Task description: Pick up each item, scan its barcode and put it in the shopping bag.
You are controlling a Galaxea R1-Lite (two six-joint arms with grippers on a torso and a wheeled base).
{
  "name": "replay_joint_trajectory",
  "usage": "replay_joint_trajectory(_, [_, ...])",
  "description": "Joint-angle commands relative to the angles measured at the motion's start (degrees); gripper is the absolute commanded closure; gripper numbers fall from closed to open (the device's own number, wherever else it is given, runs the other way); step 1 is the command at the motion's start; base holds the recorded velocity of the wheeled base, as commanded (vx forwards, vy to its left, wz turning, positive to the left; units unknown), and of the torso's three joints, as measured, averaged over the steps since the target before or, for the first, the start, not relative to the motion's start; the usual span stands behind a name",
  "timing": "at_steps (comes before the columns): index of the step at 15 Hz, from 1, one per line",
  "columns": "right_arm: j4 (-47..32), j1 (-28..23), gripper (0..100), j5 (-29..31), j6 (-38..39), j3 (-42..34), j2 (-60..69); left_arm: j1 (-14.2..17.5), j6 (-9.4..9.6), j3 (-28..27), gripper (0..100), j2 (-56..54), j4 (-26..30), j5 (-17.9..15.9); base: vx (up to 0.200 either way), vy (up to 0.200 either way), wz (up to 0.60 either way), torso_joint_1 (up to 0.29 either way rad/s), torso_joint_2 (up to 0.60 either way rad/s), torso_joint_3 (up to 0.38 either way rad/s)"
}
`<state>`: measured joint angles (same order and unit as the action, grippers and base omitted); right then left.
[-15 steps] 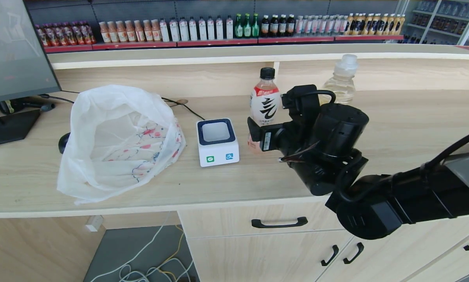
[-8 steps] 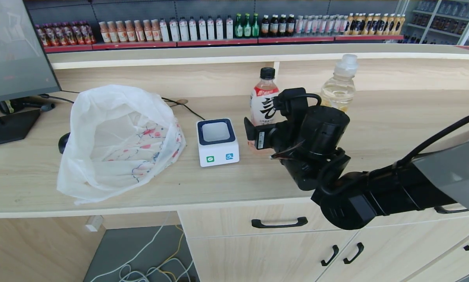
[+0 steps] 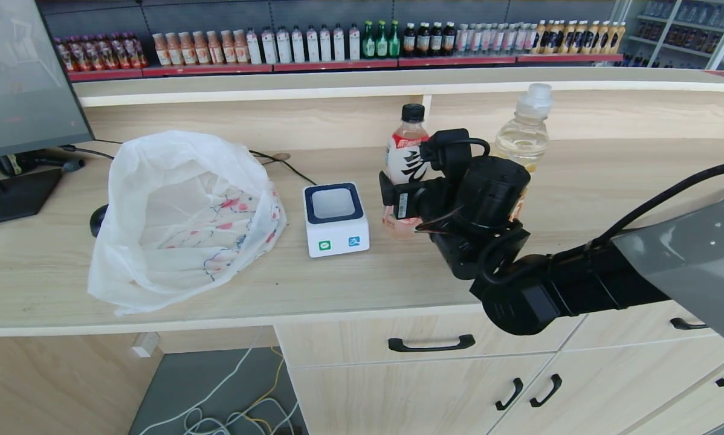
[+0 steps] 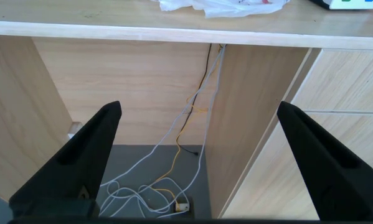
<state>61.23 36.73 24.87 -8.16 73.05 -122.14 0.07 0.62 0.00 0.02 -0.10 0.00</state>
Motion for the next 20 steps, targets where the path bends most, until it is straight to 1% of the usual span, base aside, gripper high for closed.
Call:
replay_joint_trajectory(1, [0.0,-0.2,0,-0.1,-0.1,0.5,-0.6,0.0,-0.01,0.0,0,0.0,0.0,0.0,0.0,0.0,0.0,0.0,0.0,0.0])
replay_joint_trajectory(7, [-0.2,-0.3,0,-1.1,-0.6,3.2,-2.1,0.0,-0.01,0.0,0,0.0,-0.1,0.1,0.0,0.0,0.0,0.0,0.0,0.0])
replay_joint_trajectory(12, [-0.2,-0.3,0,-1.2,-0.7,3.3,-2.4,0.0,-0.01,0.0,0,0.0,-0.1,0.0,0.0,0.0,0.0,0.0,0.0,0.0])
replay_joint_trajectory(13, [-0.2,-0.3,100,-1.3,-0.7,3.4,-2.4,0.0,-0.01,0.0,0,0.0,0.0,0.0,0.0,0.0,0.0,0.0,0.0,0.0])
replay_joint_trajectory(20, [-0.1,-0.3,100,-1.4,-2.0,3.2,-1.6,0.0,-0.01,0.0,0,0.0,-0.1,0.1,0.0,0.0,0.0,0.0,0.0,0.0])
